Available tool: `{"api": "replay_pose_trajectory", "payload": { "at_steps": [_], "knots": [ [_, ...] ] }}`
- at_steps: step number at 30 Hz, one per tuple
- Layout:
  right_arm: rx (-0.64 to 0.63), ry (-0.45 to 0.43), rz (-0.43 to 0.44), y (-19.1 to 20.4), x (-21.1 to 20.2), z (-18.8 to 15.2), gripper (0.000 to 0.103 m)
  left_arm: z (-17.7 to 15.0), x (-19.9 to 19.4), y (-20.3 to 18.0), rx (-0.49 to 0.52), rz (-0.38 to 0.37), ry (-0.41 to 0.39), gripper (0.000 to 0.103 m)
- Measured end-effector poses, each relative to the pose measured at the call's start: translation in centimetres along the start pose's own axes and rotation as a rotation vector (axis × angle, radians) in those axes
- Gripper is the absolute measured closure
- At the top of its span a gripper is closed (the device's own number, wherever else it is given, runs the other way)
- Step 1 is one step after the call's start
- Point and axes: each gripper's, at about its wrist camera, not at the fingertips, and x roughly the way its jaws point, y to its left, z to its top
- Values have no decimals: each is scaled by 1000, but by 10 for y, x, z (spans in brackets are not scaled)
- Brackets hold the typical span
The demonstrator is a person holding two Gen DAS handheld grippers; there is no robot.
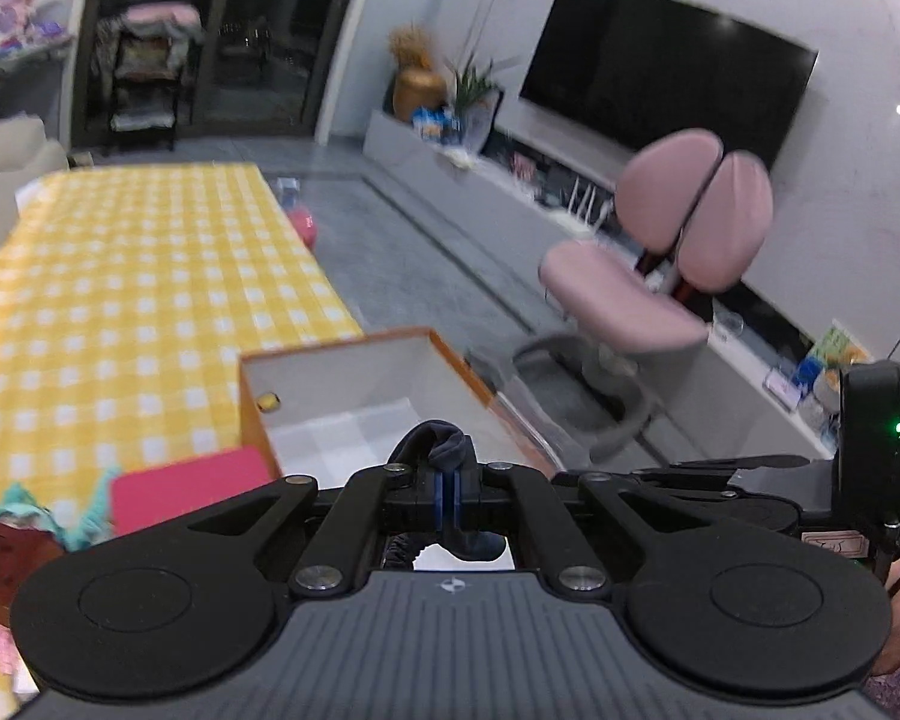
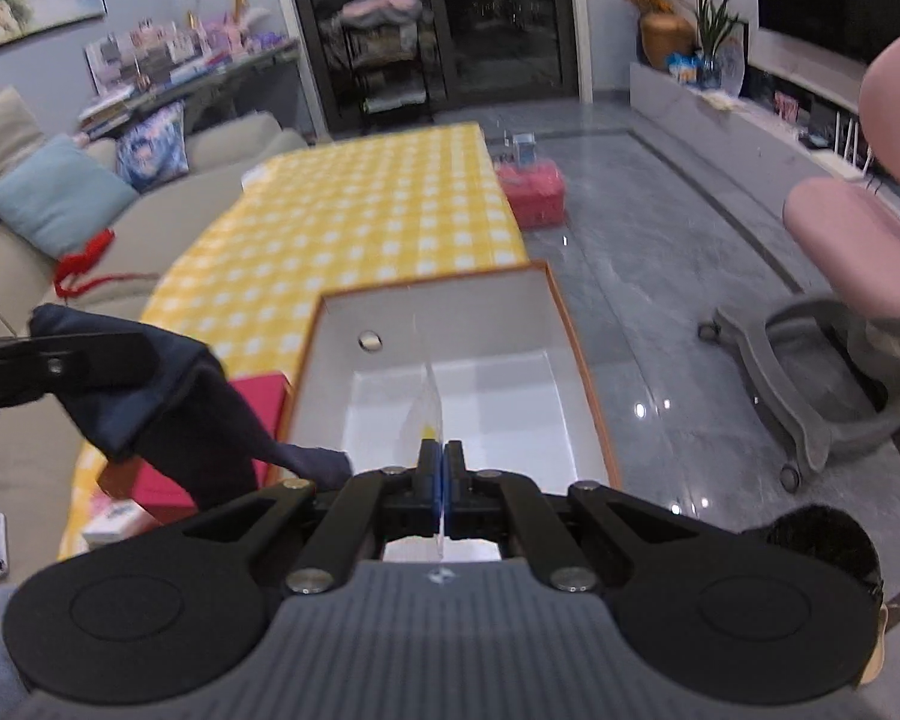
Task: Organize soft objects
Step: 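Carry the bag over the white box and open both tools to drop it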
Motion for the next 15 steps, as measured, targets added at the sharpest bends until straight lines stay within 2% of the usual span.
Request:
{"api": "replay_pose_trajectory", "payload": {
  "at_steps": [6,13,15],
  "knots": [
    [-52,96,-45,-5,39,-12,103,-14,55,-1,25,18,131,100],
    [-147,219,-106,-2,81,-21,103,-27,95,4,35,41,266,100],
    [-182,250,-116,-1,90,-23,103,-29,104,3,55,67,308,100]
  ]
}}
